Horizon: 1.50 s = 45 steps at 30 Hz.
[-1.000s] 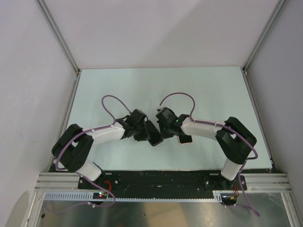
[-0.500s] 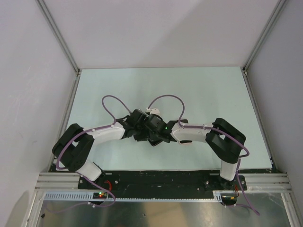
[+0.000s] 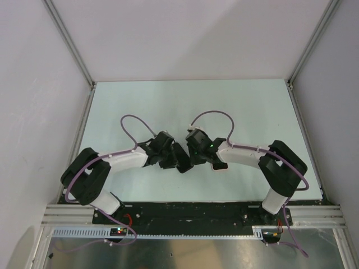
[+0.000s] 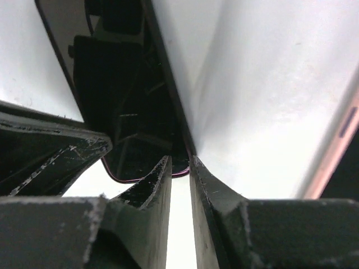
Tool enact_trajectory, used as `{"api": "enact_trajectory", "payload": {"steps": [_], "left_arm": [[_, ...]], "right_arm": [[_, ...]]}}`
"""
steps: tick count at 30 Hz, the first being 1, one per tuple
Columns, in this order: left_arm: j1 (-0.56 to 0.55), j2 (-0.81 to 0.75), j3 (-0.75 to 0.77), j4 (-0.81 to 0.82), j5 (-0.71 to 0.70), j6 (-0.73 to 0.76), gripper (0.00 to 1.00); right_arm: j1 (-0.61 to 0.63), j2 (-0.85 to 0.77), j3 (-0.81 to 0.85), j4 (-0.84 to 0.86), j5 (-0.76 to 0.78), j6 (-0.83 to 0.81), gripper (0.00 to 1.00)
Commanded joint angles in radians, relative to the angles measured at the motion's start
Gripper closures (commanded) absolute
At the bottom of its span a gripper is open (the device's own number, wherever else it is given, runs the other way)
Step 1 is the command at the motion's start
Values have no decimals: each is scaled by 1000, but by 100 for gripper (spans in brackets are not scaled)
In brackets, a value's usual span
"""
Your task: Put the phone into the phone case
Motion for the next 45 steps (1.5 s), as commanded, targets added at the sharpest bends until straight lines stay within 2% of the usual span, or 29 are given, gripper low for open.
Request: {"api": "enact_trajectory", "payload": {"steps": [1,8,15,17,22,31,39,45], "left_arm": [[-35,-18,-10,19,21,-40,71],[-48,-19,-26,16,-6,-71,72],[-50,-30,-60,13,-58,-125,73],[-51,-29,-65,10,-81,-141,74],[-51,-4,-59,-11,-130,-166,76],[-51,110,-7,-43,-174,-154,81],[-18,172,73,-87,-191,-56,90],[28,152,94,-110,-177,48,94]], "right_arm": [[-47,-80,-8,-53,-65,-22,75],[-72,-7,-7,-50,-86,-71,71],[-65,61,-8,-16,-141,-78,71],[-58,75,-9,-26,-133,-76,73],[-21,108,-28,-37,-117,-55,84],[69,178,-135,90,-179,39,90],[67,88,-160,135,-235,71,91],[30,-44,-159,115,-198,71,87]]}}
